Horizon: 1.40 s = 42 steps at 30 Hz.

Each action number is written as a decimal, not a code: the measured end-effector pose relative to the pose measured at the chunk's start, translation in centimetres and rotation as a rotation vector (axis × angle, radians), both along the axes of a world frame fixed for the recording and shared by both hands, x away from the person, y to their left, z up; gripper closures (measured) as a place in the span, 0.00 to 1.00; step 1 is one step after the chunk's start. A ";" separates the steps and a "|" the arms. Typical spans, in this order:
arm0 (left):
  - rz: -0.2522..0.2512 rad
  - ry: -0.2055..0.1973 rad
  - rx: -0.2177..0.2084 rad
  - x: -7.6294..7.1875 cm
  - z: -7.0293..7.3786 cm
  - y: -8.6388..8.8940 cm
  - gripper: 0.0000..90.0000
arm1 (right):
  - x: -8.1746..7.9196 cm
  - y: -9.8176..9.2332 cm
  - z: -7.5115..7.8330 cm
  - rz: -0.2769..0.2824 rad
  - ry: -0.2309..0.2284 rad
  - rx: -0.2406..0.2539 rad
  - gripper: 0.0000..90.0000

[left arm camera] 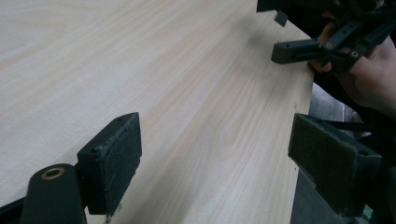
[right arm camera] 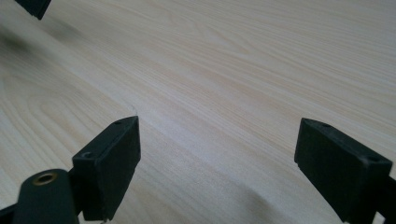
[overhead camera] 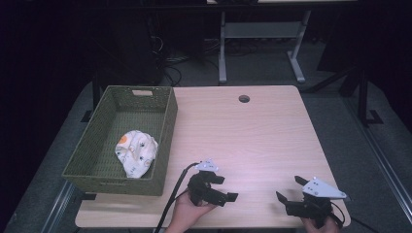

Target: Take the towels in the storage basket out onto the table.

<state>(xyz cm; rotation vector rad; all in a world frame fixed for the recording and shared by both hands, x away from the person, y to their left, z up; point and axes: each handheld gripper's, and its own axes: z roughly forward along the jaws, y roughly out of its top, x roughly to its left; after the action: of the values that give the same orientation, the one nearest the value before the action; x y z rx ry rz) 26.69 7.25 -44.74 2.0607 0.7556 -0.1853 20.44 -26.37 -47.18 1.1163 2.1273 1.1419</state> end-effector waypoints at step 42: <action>0.080 0.021 -0.147 4.8 7.8 2.5 0.19 | 0.1 0.1 -0.2 -0.004 0.016 -0.003 0.16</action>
<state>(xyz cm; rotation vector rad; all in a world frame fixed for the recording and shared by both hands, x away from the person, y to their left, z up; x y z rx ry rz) 31.52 9.73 -36.97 1.8897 0.8115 -0.2115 20.55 -26.30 -47.38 1.1318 2.1372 1.1310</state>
